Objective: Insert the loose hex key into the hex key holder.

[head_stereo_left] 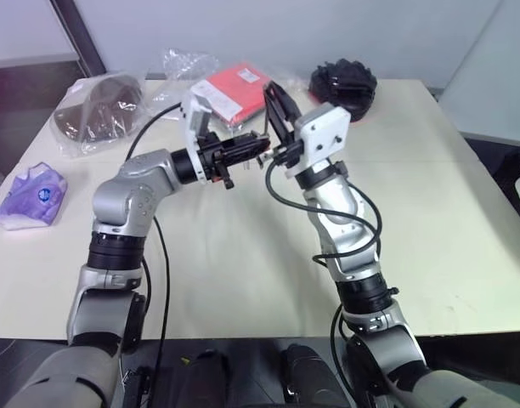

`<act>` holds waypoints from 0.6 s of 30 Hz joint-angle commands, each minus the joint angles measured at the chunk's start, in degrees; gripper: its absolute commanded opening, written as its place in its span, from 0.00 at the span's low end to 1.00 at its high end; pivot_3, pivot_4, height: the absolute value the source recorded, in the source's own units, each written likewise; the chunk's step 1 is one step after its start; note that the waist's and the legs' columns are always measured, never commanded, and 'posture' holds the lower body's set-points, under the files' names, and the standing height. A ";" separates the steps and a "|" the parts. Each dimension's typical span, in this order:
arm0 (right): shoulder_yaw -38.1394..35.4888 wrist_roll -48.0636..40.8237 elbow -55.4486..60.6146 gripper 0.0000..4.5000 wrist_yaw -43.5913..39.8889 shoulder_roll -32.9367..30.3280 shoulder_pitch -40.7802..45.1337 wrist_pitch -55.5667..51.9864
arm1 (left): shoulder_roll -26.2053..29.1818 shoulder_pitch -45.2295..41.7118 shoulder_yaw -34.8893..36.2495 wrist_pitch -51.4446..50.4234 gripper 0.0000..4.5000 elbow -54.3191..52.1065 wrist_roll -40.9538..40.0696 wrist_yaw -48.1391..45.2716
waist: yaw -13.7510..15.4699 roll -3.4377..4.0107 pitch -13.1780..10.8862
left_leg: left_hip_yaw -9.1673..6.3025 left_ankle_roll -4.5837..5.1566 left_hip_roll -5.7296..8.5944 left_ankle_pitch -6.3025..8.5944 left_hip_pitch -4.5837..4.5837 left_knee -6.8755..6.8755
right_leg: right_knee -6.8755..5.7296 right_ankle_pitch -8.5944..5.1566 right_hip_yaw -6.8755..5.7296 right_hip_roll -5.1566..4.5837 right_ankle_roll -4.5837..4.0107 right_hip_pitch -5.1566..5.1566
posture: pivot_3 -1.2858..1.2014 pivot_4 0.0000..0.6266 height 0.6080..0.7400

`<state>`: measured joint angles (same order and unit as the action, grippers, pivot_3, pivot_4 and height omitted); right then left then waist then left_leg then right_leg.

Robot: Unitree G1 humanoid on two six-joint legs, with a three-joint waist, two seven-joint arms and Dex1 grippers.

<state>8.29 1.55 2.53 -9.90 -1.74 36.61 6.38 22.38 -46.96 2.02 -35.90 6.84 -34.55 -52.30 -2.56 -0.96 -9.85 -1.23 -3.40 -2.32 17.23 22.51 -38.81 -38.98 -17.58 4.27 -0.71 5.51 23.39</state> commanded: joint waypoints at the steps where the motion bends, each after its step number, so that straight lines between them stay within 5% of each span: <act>1: -0.74 0.01 0.62 0.01 0.15 -0.19 -0.91 0.69 | 0.21 -1.96 2.61 0.56 0.12 -1.76 -1.74 0.07 | -0.01 0.00 0.00 | 0.00 0.00 0.00 0.00 0.00 0.00 | 0.00 0.00 0.00 0.00 0.00 0.00 | 0.52 0.24 1.00; 18: -1.95 0.17 -1.18 0.01 1.36 -0.49 -0.72 1.88 | 0.87 -1.41 1.88 0.30 0.12 -2.80 -1.31 -0.81 | 0.00 0.01 -0.01 | 0.00 0.00 0.00 0.00 0.00 0.00 | 0.00 0.00 0.01 0.00 0.00 0.01 | 0.52 0.24 1.00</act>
<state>8.08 1.50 1.62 -9.39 -1.71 35.92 7.98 22.55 -46.95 1.90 -36.30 6.69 -34.46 -52.57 -2.56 -0.95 -9.86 -1.23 -3.40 -2.32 17.23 22.51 -38.80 -38.98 -17.58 4.28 -0.71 5.51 23.39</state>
